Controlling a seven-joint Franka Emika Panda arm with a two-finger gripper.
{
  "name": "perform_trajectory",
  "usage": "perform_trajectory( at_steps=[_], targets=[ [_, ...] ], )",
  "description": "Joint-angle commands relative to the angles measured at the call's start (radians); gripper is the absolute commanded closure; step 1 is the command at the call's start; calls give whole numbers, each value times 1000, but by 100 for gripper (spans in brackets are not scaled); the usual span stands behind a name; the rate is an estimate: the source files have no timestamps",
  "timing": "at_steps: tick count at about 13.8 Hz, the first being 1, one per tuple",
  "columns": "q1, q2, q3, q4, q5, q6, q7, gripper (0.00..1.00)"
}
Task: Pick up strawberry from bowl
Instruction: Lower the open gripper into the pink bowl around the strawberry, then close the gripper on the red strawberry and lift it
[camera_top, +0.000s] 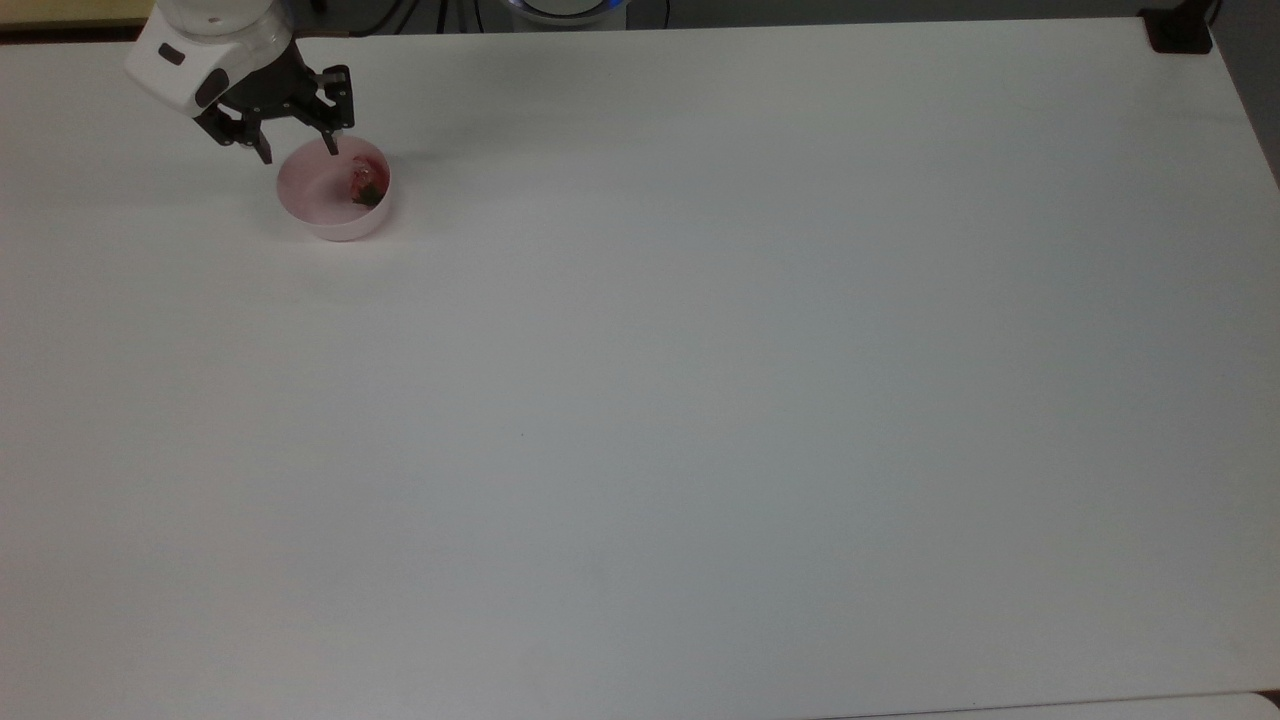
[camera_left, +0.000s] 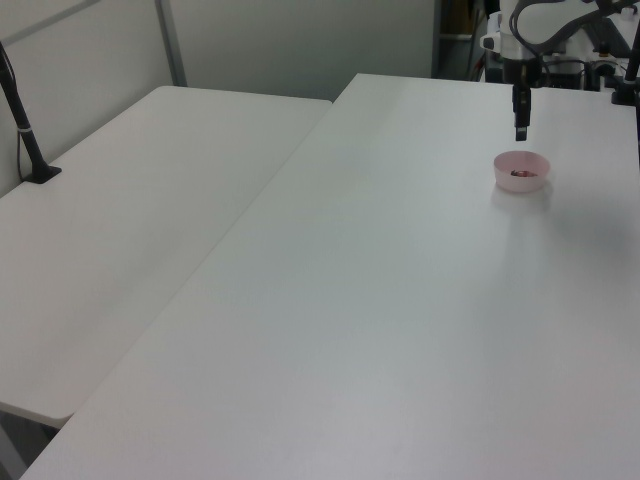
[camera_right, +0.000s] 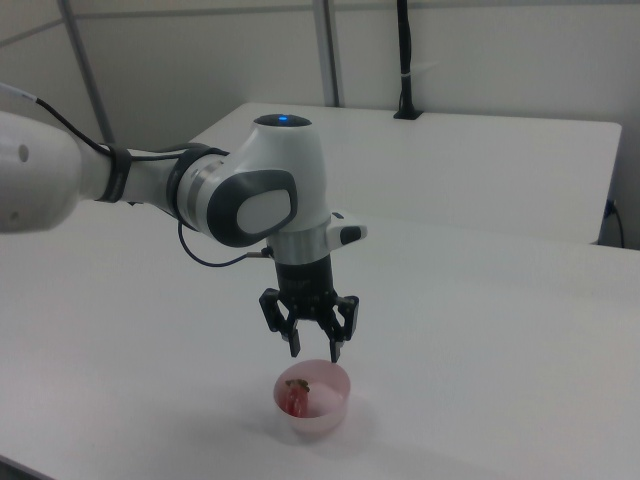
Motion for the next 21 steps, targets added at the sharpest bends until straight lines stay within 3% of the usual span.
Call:
perform_trajectory(
  at_steps=[1, 14, 21],
  targets=[
    [8, -3, -5, -71, 18, 30, 35, 37],
    [17, 88, 1, -76, 19, 53, 36, 37],
    [20, 92, 4, -90, 31, 66, 38, 37]
  ],
)
